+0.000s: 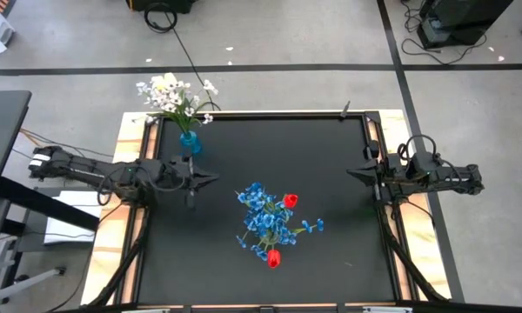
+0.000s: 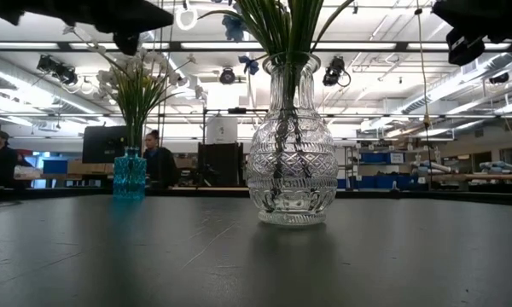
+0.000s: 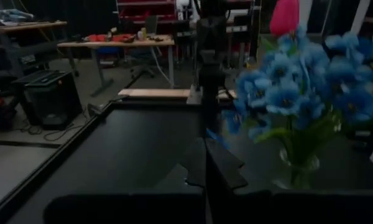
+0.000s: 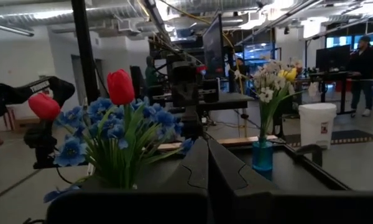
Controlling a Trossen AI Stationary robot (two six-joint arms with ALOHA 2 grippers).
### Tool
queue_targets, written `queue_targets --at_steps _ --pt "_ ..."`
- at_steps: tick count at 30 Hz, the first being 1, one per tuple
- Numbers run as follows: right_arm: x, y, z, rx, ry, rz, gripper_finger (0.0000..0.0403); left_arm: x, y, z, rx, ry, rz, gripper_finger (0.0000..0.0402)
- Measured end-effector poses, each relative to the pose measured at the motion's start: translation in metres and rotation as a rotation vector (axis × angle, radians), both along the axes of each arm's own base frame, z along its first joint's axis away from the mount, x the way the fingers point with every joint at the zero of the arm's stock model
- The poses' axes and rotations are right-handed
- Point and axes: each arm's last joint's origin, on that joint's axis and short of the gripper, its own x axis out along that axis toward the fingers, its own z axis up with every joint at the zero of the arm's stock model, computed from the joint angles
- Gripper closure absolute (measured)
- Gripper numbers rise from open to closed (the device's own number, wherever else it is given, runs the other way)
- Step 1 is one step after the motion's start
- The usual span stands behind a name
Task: Sort flowers into vase by color
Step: Return to Home Position
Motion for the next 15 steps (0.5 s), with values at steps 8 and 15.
queue_targets --at_steps 8,15 --pt "0.000 0.000 0.000 -0.030 0.000 -0.001 0.0398 -0.008 -0.004 -0.003 0.020 0.054 -0.003 0.0400" --pt "0.000 0.000 0.001 -0.037 -0.007 0.001 0.0398 0.002 0.007 -0.007 0.024 0.067 -0.036 0.0400"
